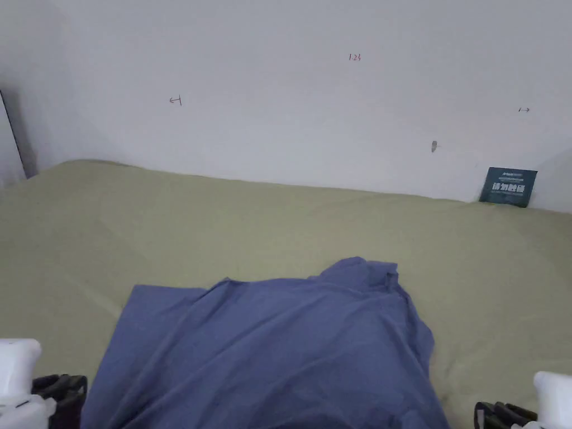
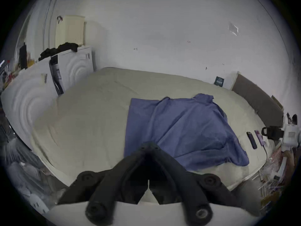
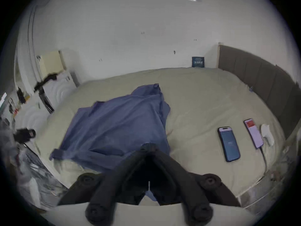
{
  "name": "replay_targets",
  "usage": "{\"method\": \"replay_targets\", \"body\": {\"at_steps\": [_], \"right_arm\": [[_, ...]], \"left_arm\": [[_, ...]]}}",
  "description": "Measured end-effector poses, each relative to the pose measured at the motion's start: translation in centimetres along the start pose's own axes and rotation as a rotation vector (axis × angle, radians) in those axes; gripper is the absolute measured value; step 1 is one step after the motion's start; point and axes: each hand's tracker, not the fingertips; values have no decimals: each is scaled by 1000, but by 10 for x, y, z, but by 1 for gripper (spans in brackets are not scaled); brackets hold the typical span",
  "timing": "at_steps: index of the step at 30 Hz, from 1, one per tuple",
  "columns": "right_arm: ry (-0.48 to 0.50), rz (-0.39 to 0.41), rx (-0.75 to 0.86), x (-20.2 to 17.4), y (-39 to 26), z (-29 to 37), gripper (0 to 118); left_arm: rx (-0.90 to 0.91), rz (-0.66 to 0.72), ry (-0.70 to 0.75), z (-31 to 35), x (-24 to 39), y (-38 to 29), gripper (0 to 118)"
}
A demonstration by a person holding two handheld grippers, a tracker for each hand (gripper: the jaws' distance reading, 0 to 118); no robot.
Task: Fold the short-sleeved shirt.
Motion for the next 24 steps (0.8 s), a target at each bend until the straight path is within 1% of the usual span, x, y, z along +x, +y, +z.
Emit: {"method": "replay_targets", "body": {"at_steps": [1,2,4,7,8,11,13,15,18,21,23,24], "right_arm": [[42,25,0,-5,-4,2,1],[59,20,-6,-13,-12,3,1],[54,33,-9,-25,-27,10,1],[60,71,-36,-43,-60,16,1],[67,83,-66,-47,-70,16,1],[76,92,-132,-56,-101,16,1],[93,84,-163,-55,-112,16,1],[98,85,-182,-57,-120,16,1],[102,80,-176,-52,-119,16,1],[101,57,-147,-39,-108,17,1],[91,59,-120,-32,-100,17,1],[81,59,-105,-26,-95,17,1]], "left_arm": [[-26,-2,-1,-2,10,-5,0],[-32,-11,10,-1,24,-9,0],[-22,-65,37,1,51,-25,0],[-43,-52,24,0,80,-65,0],[-78,-50,1,-2,90,-79,0],[-117,-107,4,-2,116,-122,0],[-187,-123,-18,-2,126,-141,0],[-207,-103,-43,-2,125,-150,0],[-204,-101,-26,-3,116,-140,0],[-166,-61,-9,-8,83,-104,0],[-107,12,-12,-9,49,-81,0],[-107,29,-1,-11,30,-69,4]]}}
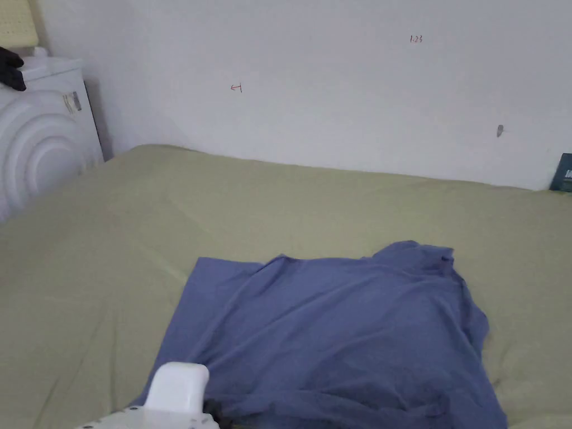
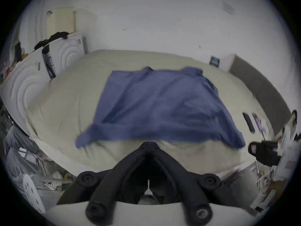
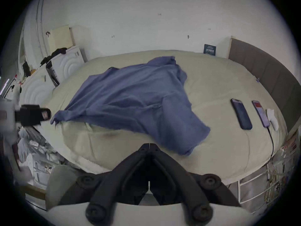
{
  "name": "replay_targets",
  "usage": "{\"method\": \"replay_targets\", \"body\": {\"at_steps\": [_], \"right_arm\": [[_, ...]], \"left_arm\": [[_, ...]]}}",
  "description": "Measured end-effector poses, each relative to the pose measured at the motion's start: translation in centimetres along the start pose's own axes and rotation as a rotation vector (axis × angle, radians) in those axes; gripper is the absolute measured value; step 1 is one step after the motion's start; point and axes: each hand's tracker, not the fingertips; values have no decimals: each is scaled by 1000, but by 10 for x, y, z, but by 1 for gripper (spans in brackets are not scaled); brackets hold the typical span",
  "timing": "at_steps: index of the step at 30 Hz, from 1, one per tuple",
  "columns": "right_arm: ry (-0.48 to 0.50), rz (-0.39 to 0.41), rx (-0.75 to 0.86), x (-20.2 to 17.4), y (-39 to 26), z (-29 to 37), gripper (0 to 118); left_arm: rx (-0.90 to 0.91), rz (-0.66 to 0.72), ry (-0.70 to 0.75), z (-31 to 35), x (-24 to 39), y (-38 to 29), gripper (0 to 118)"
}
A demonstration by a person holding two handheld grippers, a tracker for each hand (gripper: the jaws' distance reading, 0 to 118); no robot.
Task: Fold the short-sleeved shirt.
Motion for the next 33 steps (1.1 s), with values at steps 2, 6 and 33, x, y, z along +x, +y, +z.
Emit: {"method": "replay_targets", "body": {"at_steps": [2,6,33], "right_arm": [[-23,-5,18,12,8,-1,1],[-62,-45,13,39,22,-10,1],[32,-127,-143,65,22,-99,5]], "left_arm": [[-29,13,-2,-10,-36,23,63],[-140,-48,133,-49,-88,28,110],[-131,18,0,-86,-94,-6,4]]}}
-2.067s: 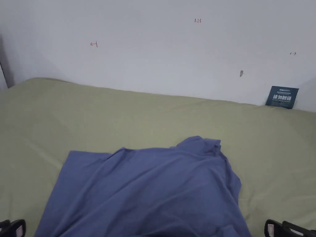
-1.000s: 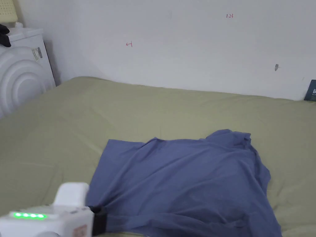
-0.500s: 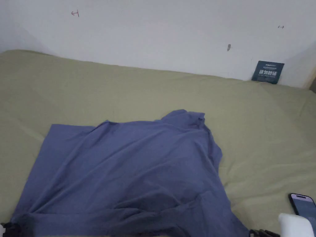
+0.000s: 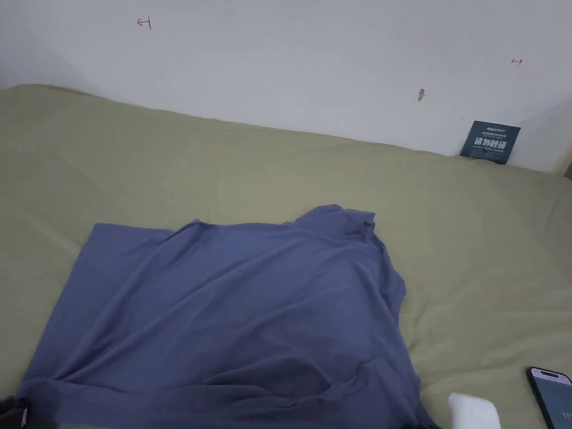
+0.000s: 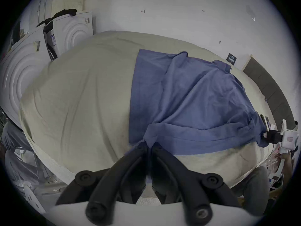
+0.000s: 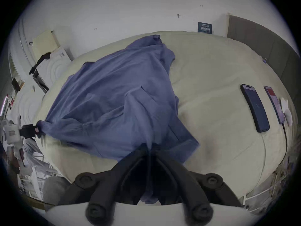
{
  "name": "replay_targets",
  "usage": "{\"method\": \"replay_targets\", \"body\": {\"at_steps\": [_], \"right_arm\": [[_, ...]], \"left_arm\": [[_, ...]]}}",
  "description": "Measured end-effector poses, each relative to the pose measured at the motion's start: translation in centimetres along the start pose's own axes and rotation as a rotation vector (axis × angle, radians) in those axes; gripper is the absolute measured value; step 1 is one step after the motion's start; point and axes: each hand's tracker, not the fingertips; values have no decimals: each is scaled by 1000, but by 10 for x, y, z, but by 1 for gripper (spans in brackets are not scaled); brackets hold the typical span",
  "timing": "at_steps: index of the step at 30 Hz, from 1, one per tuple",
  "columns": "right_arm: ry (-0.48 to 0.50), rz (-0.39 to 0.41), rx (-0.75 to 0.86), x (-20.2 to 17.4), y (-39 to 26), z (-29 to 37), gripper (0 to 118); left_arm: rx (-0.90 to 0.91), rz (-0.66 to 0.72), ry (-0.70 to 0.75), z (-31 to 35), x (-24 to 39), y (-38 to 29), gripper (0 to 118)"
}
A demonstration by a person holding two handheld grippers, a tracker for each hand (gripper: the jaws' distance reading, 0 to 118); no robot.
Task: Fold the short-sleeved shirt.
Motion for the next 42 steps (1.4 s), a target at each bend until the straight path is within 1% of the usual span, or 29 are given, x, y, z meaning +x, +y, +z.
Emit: {"method": "replay_targets", "body": {"at_steps": [1,3,5,8,9,11,13,15,17,19,22,23,25,26,27,28,29,30,32,34,37,38,39,40,41,42], "right_arm": [[-19,20,40,-1,0,8,5],[-52,87,111,-9,2,26,5],[-60,131,147,-15,5,41,5],[-66,185,199,-23,15,55,5],[-69,211,207,-25,19,57,5],[-114,248,218,-29,29,59,5],[-113,278,213,-29,42,56,5],[-141,319,191,-27,58,50,5],[-146,307,178,-23,74,46,5],[-144,314,120,-20,91,43,5],[-125,341,114,-19,116,36,5],[-107,343,91,-18,128,30,5],[-44,314,21,-15,154,14,5],[-18,312,-45,-13,167,4,5],[-30,324,-67,-11,179,-7,5],[-37,340,-108,-10,190,-18,5],[-66,360,-117,-12,200,-29,5],[-57,366,-119,-10,209,-41,5],[-61,332,-162,-8,224,-63,5],[-52,316,-151,-10,230,-78,5],[-50,338,-59,-14,235,-94,7],[-69,349,-24,-15,237,-99,17],[-75,366,19,-14,237,-100,39],[-90,374,45,-12,238,-101,67],[-80,366,70,-9,239,-101,86],[-72,361,92,-7,239,-95,85]], "left_arm": [[12,0,-1,2,0,0,4],[41,16,-13,9,2,-2,4],[46,22,-23,14,-1,0,4],[87,-10,-24,21,1,2,4],[100,-22,-28,25,2,5,4],[106,-27,-35,29,6,14,4],[116,-48,-44,31,6,25,4],[108,-118,-39,31,8,39,4],[92,-165,-31,30,7,52,4],[88,-205,-41,31,8,67,4],[90,-232,-57,28,10,93,4],[84,-246,-63,24,11,104,4],[71,-259,-64,12,8,124,4],[23,-258,-87,4,6,135,4],[8,-234,-85,-4,3,147,4],[-25,-206,-112,-12,-1,154,4],[-39,-187,-116,-22,-5,164,4],[-32,-185,-106,-30,-6,170,4],[-68,-172,-105,-49,-11,181,4],[-91,-158,-95,-66,-14,188,4],[-76,-141,-84,-80,-15,190,7],[-70,-152,-72,-83,-14,190,14],[-46,-165,-27,-85,-15,189,24],[-50,-174,-11,-85,-14,187,39],[-48,-161,0,-84,-17,186,69],[-23,-140,1,-80,-19,183,83]]}}
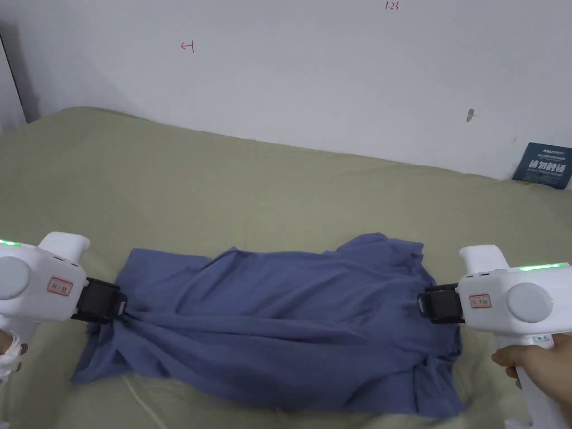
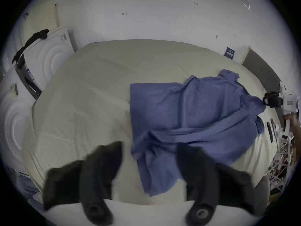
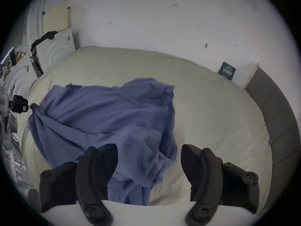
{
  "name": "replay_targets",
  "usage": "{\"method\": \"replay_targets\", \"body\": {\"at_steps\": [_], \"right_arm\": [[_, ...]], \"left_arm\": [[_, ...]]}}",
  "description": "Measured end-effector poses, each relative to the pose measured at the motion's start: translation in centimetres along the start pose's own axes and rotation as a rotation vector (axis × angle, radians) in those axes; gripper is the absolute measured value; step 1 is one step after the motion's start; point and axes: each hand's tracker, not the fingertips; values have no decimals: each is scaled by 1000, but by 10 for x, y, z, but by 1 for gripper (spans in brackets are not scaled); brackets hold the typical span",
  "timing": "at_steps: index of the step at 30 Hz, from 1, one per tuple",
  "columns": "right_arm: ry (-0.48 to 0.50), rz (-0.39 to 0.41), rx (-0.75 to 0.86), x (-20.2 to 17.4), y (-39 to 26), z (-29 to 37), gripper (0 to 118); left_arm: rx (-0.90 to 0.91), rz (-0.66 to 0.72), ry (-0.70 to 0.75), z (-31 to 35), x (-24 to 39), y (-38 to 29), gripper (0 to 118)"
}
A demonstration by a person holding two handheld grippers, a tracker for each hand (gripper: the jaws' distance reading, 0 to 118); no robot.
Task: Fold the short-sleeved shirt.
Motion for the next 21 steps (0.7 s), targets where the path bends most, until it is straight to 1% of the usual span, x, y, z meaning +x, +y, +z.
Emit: {"method": "replay_targets", "body": {"at_steps": [2,3,5,7,8,9,10,11,12,13,14,15,16,18,19,21], "right_arm": [[-27,-46,55,0,-1,19,85],[-36,-57,95,-3,-2,31,85],[-39,-67,192,-10,-9,60,85],[-16,-84,266,-24,-20,90,84],[-5,-97,294,-32,-27,104,80],[7,-110,307,-41,-36,119,69],[25,-127,317,-49,-44,131,50],[26,-130,328,-60,-53,142,9],[7,-121,307,-72,-62,149,1],[-49,-119,277,-83,-74,154,1],[-102,-115,271,-93,-84,159,1],[-93,-117,229,-100,-93,157,1],[-55,-138,209,-106,-105,158,1],[-19,-192,202,-120,-134,159,1],[8,-199,189,-123,-147,155,1],[39,-193,124,-129,-166,149,1]], "left_arm": [[79,50,-37,16,-3,-6,84],[128,56,-24,26,-1,-8,84],[226,28,9,53,11,-17,84],[304,5,35,78,31,-25,83],[327,-5,31,90,43,-32,82],[365,-6,29,101,55,-42,76],[399,-2,33,109,68,-49,60],[402,-11,10,117,81,-58,20],[400,-10,10,122,94,-68,0],[391,-4,25,124,107,-75,0],[393,5,76,122,113,-85,0],[359,21,84,121,120,-93,0],[315,51,64,119,126,-102,0],[316,149,31,117,140,-133,0],[308,180,12,114,143,-145,0],[243,157,1,103,143,-161,0]]}}
